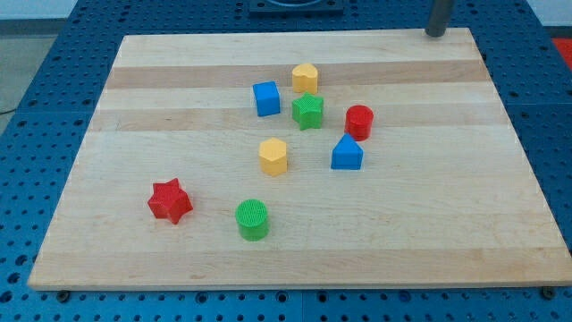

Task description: Point your arm at the green star

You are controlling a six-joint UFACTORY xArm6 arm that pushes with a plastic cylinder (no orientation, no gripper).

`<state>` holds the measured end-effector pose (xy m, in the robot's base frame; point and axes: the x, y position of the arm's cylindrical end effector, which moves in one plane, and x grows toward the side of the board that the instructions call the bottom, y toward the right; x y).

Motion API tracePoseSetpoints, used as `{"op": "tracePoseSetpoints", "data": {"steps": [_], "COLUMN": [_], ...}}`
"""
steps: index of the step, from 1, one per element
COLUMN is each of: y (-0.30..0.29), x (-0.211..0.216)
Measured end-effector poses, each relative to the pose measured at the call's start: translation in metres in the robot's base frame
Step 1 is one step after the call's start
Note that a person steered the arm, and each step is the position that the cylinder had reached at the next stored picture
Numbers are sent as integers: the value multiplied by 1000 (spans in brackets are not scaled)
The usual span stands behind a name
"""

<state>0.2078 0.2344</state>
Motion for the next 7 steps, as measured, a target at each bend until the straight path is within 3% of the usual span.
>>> {"op": "tracePoseSetpoints", "data": {"steps": [1,5,7], "y": [-2,-32,-71], "x": [18,25,71]}}
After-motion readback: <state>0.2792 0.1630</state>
